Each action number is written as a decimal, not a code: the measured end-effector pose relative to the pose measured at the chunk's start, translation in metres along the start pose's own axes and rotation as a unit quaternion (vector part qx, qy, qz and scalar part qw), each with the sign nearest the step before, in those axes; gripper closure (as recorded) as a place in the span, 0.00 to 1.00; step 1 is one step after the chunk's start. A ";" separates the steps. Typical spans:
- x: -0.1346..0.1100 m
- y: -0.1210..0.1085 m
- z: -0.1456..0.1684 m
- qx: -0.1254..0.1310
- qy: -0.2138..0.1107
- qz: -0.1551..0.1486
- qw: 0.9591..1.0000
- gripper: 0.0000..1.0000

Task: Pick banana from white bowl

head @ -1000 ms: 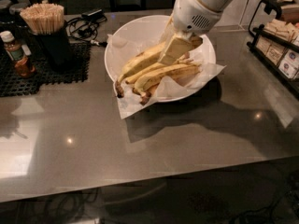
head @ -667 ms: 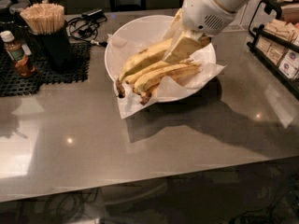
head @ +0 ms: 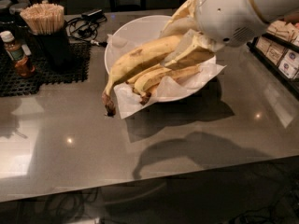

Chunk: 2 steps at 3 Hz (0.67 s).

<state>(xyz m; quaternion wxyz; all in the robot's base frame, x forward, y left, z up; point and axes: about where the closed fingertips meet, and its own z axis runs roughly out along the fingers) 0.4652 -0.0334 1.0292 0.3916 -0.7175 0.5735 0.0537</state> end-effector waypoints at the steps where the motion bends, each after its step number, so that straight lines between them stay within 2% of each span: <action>1: -0.005 0.002 -0.005 0.003 -0.005 -0.019 1.000 1.00; 2: -0.005 0.002 -0.005 0.003 -0.005 -0.019 1.000 1.00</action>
Offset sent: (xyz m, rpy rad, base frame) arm -0.0061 0.0007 0.0054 -0.0030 -0.0306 0.0305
